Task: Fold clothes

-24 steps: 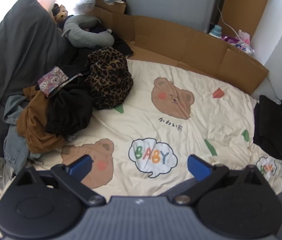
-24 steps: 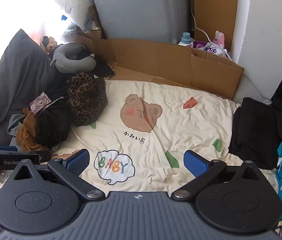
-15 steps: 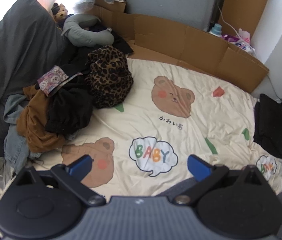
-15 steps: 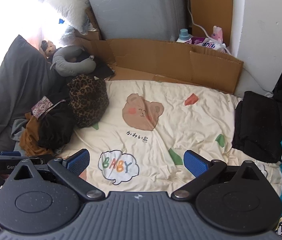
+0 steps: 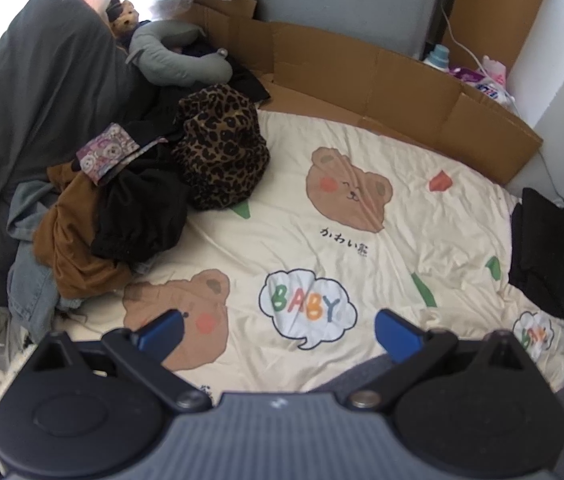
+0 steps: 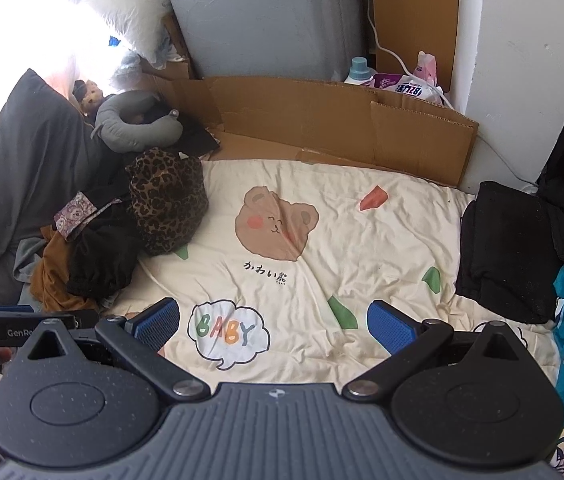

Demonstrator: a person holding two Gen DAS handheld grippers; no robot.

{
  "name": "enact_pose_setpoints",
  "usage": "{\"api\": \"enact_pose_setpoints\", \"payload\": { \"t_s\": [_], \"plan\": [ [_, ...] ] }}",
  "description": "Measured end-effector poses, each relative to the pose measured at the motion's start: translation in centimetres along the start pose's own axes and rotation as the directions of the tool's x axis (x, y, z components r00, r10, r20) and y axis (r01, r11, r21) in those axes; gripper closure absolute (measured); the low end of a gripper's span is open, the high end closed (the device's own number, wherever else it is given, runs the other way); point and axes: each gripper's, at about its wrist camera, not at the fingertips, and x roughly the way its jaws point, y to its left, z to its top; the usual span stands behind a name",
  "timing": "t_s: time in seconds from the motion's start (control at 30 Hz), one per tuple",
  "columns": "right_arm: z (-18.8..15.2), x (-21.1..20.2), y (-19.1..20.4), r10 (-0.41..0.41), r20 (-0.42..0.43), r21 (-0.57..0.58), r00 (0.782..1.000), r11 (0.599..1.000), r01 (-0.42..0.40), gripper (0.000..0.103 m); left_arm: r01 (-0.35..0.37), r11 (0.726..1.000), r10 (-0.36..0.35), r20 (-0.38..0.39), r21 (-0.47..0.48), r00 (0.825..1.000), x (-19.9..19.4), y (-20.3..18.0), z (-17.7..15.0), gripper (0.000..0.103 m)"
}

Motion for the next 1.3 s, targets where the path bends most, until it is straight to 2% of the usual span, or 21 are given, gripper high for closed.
{"api": "enact_pose_setpoints", "payload": {
  "t_s": [0.27,0.67,1.3],
  "plan": [
    [-0.1,-0.1,-0.2,0.012,0.0,0.015,1.0,1.0,-0.012,0.0,0.029,0.999,-0.03,-0.019,-0.033,0.999,0.1,0.6,-0.1,0.0],
    [-0.2,-0.5,-0.2,0.003,0.02,0.018,1.0,1.0,-0.003,0.0,-0.018,1.0,0.018,-0.008,0.008,1.0,-0.2,-0.4,0.1,0.0],
    [-0.2,-0.6,-0.4,0.012,0.022,0.032,1.0,0.999,-0.012,0.0,-0.045,0.999,0.045,0.0,0.024,0.999,-0.4,-0.7,0.0,0.0]
  ]
}}
